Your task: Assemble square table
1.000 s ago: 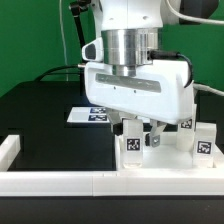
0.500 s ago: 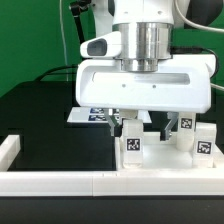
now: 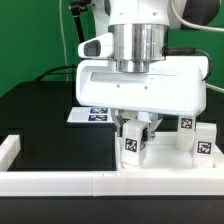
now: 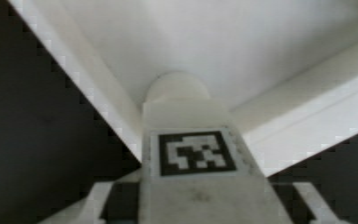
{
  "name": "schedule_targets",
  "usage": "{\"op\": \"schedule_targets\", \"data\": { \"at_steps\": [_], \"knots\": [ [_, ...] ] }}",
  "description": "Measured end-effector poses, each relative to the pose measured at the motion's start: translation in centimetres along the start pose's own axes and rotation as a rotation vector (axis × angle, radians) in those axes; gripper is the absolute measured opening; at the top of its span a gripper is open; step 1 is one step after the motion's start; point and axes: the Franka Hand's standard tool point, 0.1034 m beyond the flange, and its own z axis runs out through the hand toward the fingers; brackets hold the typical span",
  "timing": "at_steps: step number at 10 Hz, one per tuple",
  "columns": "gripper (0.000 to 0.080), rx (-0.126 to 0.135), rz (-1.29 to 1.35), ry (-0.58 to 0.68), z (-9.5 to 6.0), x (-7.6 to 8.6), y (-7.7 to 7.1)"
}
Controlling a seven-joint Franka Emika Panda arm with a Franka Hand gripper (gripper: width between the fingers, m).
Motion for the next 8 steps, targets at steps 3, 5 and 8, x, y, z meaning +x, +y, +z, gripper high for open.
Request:
{"op": "schedule_targets", "data": {
  "at_steps": [3, 5, 8],
  "knots": [
    [0.0292, -0.007, 0.557, -0.076, 0.1, 0.27, 0.37],
    [0.0292, -0.014, 0.893, -0.18, -0.06, 0.08, -0.22],
    [0.0292, -0.024, 1.082, -0.188, 0.1, -0.04, -0.39]
  ]
}}
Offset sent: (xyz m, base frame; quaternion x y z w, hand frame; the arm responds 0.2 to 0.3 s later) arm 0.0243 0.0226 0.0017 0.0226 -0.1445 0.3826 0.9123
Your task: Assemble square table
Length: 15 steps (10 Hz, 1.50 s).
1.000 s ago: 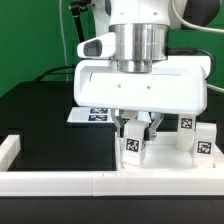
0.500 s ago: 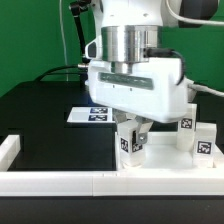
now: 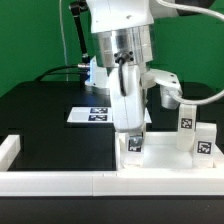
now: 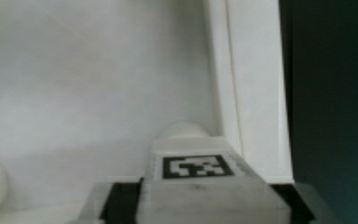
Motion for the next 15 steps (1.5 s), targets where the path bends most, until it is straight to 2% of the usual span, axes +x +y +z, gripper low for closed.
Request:
{"op": "schedule_targets", "data": {
  "at_steps": [1, 2, 3, 4, 5, 7, 8, 9, 11, 12, 13, 14, 15],
  "knots": [
    [0.0292, -0.002, -0.073, 0.003, 0.05, -0.04, 0.06],
    [0.0514, -0.018, -0.297, 0.029, 0.26, -0.44, 0.41],
    [0.0514, -0.029, -0.526, 0.036, 0.42, -0.82, 0.59],
    [0.062, -0.036, -0.711, 0.027, 0.56, -0.65, 0.68],
    [0.064, -0.035, -0.709, 0.029, 0.55, -0.56, 0.64],
    [0.0648, -0.039, -0.882, 0.028, 0.54, -0.44, 0.63],
    [0.0648, -0.045, -1.006, 0.035, 0.44, -0.27, 0.51],
    [0.0649, -0.063, -1.228, 0.063, 0.1, 0.12, 0.05],
    [0.0649, -0.063, -1.183, 0.063, 0.2, 0.12, 0.16],
    [0.052, -0.063, -1.185, 0.063, 0.2, 0.13, 0.15],
    [0.052, -0.06, -1.13, 0.062, 0.22, 0.07, 0.17],
    [0.0313, -0.057, -1.047, 0.064, 0.24, 0.05, 0.19],
    [0.0313, -0.059, -1.016, 0.065, 0.27, 0.15, 0.25]
  ]
}}
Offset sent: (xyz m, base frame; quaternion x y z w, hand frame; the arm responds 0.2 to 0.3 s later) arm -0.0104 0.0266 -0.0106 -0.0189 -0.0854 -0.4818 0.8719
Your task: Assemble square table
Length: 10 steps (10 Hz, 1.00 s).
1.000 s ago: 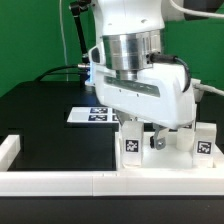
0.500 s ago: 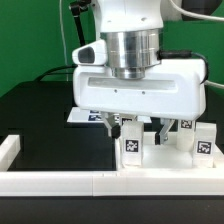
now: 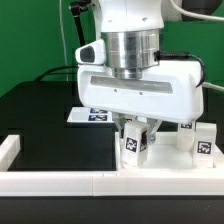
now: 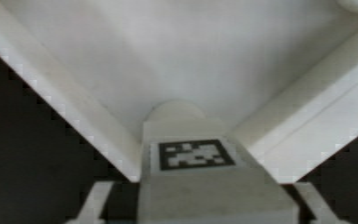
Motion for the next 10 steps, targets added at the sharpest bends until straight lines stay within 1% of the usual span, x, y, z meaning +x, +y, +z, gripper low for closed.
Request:
{"op": "schedule_targets", "data": {
  "at_steps": [1, 2, 3, 4, 5, 6, 7, 8, 9, 10],
  "knots": [
    [0.0292, 0.0, 0.084, 0.0, 0.0, 0.0, 0.0],
    [0.0292, 0.001, 0.158, 0.0, 0.0, 0.0, 0.0],
    [0.0292, 0.005, 0.335, -0.003, 0.1, 0.0, 0.1],
    [0.0292, 0.016, 0.473, -0.01, 0.2, 0.1, 0.2],
    [0.0292, 0.059, 0.637, -0.031, 0.2, 0.5, 0.3],
    [0.0292, 0.115, 0.805, -0.08, 0.2, 0.8, 0.9],
    [0.0292, 0.135, 0.9, -0.122, 0.2, 1.1, 1.3],
    [0.0292, 0.126, 0.99, -0.121, 0.3, 1.0, 1.1],
    [0.0292, 0.124, 0.998, -0.119, 0.3, 0.6, 0.6],
    [0.0292, 0.124, 0.986, -0.119, 0.3, 0.7, 0.7]
  ]
}}
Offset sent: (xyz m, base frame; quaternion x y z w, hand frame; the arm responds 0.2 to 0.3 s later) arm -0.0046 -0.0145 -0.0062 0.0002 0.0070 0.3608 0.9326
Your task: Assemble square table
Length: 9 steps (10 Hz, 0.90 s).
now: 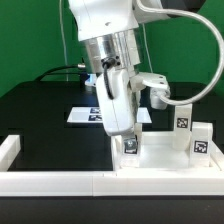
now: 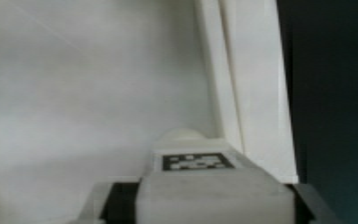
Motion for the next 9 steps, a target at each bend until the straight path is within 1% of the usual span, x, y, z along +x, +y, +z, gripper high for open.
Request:
{"op": "schedule_targets", "data": {
  "at_steps": [1, 2, 3, 4, 5, 7, 8, 9],
  "knots": [
    [0.0406, -0.001, -0.008, 0.001, 0.03, -0.01, 0.02],
    [0.0406, -0.01, -0.263, 0.017, 0.04, -0.09, 0.06],
    [0.0583, -0.01, -0.472, 0.016, 0.0, -0.16, 0.06],
    [0.0583, 0.004, -0.482, 0.026, -0.19, -0.21, 0.14],
    [0.0638, 0.001, -0.537, 0.027, -0.15, -0.11, 0.21],
    [0.0648, -0.015, -0.749, 0.048, -0.14, 0.11, 0.18],
    [0.0648, -0.032, -0.969, 0.107, -0.21, -0.12, -0.18],
    [0.0649, -0.038, -1.174, 0.131, -0.1, -0.37, -0.34]
  ]
}}
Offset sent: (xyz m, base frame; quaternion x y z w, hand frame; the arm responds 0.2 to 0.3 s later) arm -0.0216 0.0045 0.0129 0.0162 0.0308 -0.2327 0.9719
